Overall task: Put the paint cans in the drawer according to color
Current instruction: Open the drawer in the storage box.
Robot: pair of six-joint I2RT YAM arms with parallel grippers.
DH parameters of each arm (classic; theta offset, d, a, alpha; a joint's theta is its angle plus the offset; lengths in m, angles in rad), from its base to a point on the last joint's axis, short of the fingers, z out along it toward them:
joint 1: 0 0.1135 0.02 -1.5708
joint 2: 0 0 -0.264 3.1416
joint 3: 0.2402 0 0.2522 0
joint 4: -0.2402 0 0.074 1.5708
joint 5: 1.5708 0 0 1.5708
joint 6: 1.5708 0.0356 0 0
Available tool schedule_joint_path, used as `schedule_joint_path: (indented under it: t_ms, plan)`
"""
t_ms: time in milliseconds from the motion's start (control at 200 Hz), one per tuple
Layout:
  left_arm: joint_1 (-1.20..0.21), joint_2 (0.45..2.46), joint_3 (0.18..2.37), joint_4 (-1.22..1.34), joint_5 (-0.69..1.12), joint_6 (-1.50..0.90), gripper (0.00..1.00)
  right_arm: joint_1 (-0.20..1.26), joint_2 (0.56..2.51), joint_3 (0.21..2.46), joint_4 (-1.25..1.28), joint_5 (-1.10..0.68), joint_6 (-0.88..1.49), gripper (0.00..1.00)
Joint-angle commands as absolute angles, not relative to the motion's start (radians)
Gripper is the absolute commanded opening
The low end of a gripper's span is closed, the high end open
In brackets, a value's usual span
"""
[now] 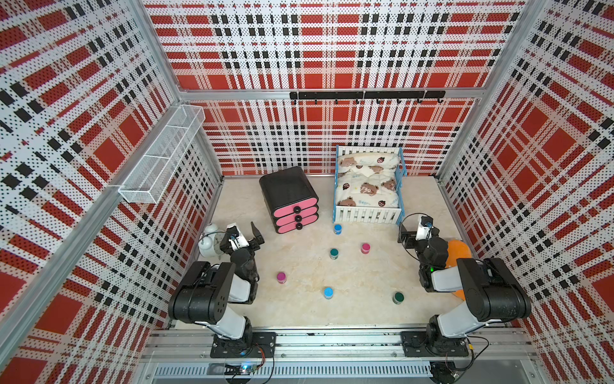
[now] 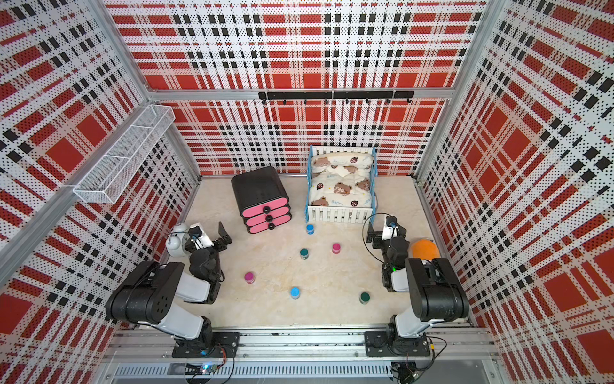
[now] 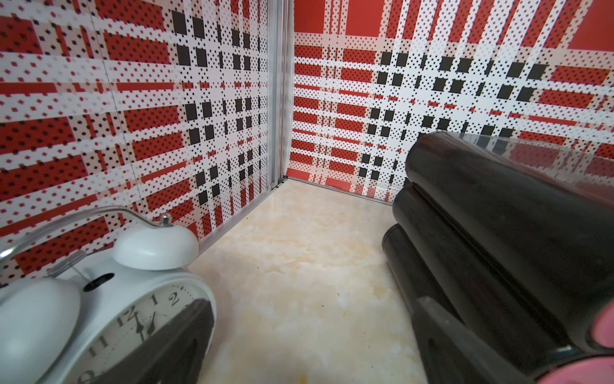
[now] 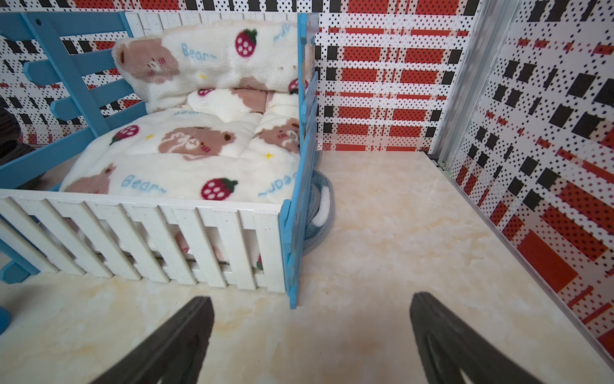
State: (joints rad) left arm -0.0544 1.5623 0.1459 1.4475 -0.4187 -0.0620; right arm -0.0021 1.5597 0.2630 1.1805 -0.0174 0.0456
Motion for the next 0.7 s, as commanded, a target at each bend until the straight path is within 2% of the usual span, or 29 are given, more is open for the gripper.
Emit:
schedule_joint_path:
  t_ms: [0, 180, 271, 406, 601, 696]
  plan:
    - [-0.062, 1.548, 0.130, 1.504, -0.431, -0.055, 0.99, 0.002, 1.555, 0.240, 1.236, -0.015, 0.051, 1.00]
    - [-0.122, 1.444, 0.111, 1.484, -0.525, -0.013, 0.99, 0.002, 1.440, 0.244, 1.134, 0.009, 0.055, 1.00]
    - [-0.160, 1.359, 0.112, 1.417, -0.578, 0.017, 0.99, 0.003, 1.324, 0.313, 0.897, 0.058, 0.091, 1.00]
    - [-0.219, 1.215, 0.169, 1.210, -0.633, 0.010, 0.99, 0.004, 1.189, 0.495, 0.480, 0.162, 0.328, 0.99]
    - [-0.295, 1.051, 0.330, 0.821, -0.648, -0.133, 0.99, 0.003, 1.085, 0.617, 0.292, -0.032, 0.476, 0.98]
    - [-0.308, 1.031, 0.450, 0.599, -0.675, -0.231, 0.99, 0.006, 1.060, 0.626, 0.309, -0.190, 0.539, 0.90]
